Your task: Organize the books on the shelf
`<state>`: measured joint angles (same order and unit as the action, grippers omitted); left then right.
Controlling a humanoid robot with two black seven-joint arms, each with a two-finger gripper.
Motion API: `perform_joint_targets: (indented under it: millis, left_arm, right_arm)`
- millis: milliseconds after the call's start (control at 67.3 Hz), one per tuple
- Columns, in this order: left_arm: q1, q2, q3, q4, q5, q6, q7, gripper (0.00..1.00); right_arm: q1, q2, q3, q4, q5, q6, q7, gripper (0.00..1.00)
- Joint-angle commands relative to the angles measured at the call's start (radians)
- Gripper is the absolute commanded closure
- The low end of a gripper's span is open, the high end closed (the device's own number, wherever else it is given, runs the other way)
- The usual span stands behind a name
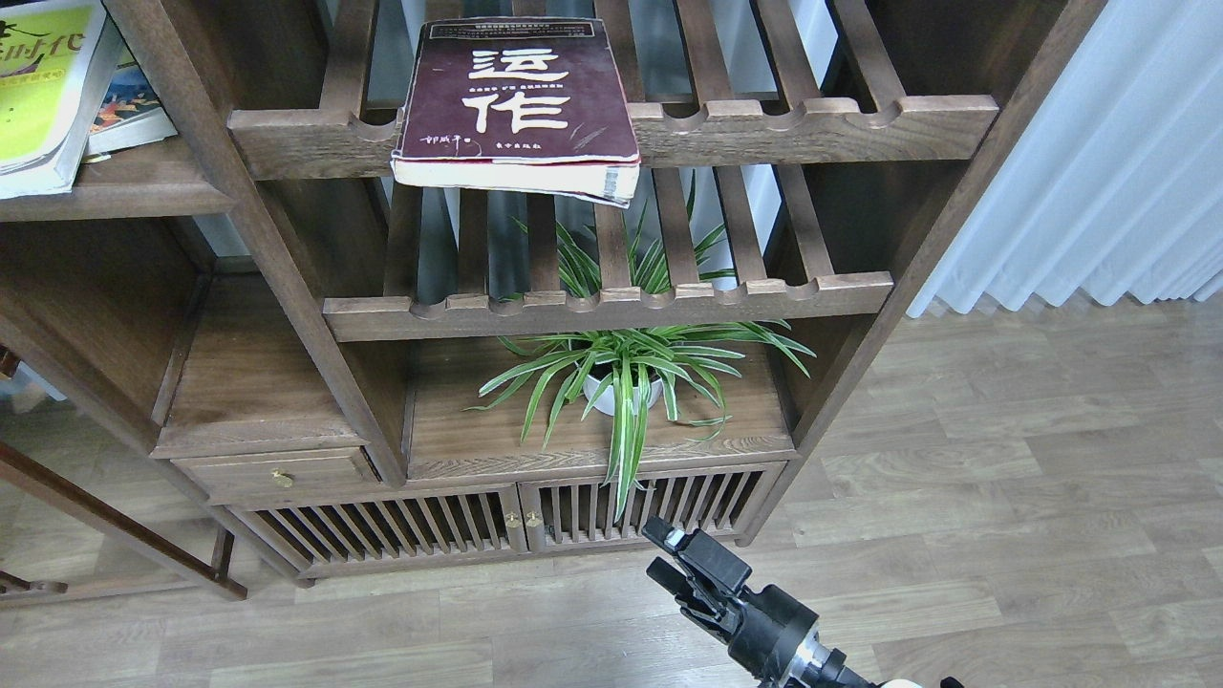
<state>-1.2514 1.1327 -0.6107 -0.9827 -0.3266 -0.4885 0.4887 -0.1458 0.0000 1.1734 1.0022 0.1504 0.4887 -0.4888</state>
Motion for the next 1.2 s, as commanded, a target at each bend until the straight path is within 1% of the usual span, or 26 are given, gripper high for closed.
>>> perform_joint_targets:
  millis: [0, 178, 371, 401, 416, 535, 698, 742, 802, 906, 980, 1039, 1084, 1099, 1114, 1129, 1143, 1188]
  left_arm:
    - [0.001, 0.077, 0.071, -0.050, 0.006, 0.000, 0.000, 0.01]
    - [0.003, 0.183, 0.209, -0.137, 0.008, 0.000, 0.000, 0.01]
    - [0.007, 0.265, 0.351, -0.194, 0.008, 0.000, 0.000, 0.01]
    - [0.007, 0.280, 0.377, -0.209, 0.008, 0.000, 0.000, 0.01]
    - [0.007, 0.298, 0.417, -0.234, 0.008, 0.000, 0.000, 0.01]
    - [0.007, 0.318, 0.489, -0.263, 0.000, 0.000, 0.000, 0.01]
    - [0.007, 0.351, 0.629, -0.278, -0.002, 0.000, -0.001, 0.01]
    - [0.007, 0.367, 0.660, -0.298, -0.002, 0.000, -0.044, 0.01]
    - [0.007, 0.389, 0.692, -0.320, -0.002, 0.000, -0.068, 0.00]
    - [0.009, 0.398, 0.772, -0.327, -0.002, 0.000, -0.081, 0.00]
    - [0.009, 0.384, 0.841, -0.329, -0.002, 0.000, -0.085, 0.00]
    - [0.013, 0.372, 0.882, -0.329, -0.002, 0.000, -0.098, 0.00]
    - [0.015, 0.349, 0.913, -0.329, -0.002, 0.000, -0.125, 0.00]
    - [0.016, 0.340, 0.927, -0.329, -0.002, 0.000, -0.143, 0.00]
    - [0.018, 0.316, 0.959, -0.329, -0.002, 0.000, -0.197, 0.00]
    - [0.021, 0.311, 0.965, -0.329, -0.002, 0.000, -0.209, 0.00]
    - [0.026, 0.305, 0.976, -0.329, -0.002, 0.000, -0.234, 0.00]
    - [0.039, 0.289, 0.987, -0.329, -0.005, 0.000, -0.272, 0.00]
  right_arm:
    - [0.000, 0.000, 0.000, -0.002, 0.001, 0.000, 0.000, 0.00]
    - [0.002, 0.000, 0.000, -0.004, 0.006, 0.000, 0.000, 0.00]
    - [0.002, 0.000, 0.002, -0.007, 0.009, 0.000, 0.000, 0.00]
    - [0.002, 0.000, 0.003, -0.007, 0.011, 0.000, 0.000, 0.00]
    - [0.003, 0.000, 0.006, -0.007, 0.012, 0.000, 0.000, 0.00]
    - [0.003, 0.000, 0.014, -0.007, 0.014, 0.000, 0.000, 0.00]
    - [0.002, 0.000, 0.015, -0.007, 0.014, 0.000, 0.000, 0.00]
    - [0.002, 0.000, 0.015, -0.007, 0.014, 0.000, 0.000, 0.00]
    - [0.002, 0.000, 0.015, -0.007, 0.014, 0.000, 0.000, 0.00]
    - [0.003, 0.000, 0.015, -0.007, 0.014, 0.000, 0.000, 0.00]
    - [0.008, 0.000, 0.017, -0.007, 0.014, 0.000, 0.000, 0.00]
    - [0.012, 0.000, 0.017, -0.005, 0.014, 0.000, 0.000, 0.01]
    - [0.015, 0.000, 0.017, -0.005, 0.012, 0.000, 0.000, 0.01]
    - [0.017, 0.000, 0.017, -0.004, 0.012, 0.000, 0.000, 0.01]
    - [0.018, 0.000, 0.017, 0.000, 0.012, 0.000, 0.000, 0.01]
    - [0.020, 0.000, 0.017, 0.001, 0.012, 0.000, 0.000, 0.01]
    - [0.020, 0.000, 0.018, 0.004, 0.012, 0.000, 0.000, 0.01]
    - [0.022, 0.000, 0.020, 0.006, 0.014, 0.000, 0.000, 0.01]
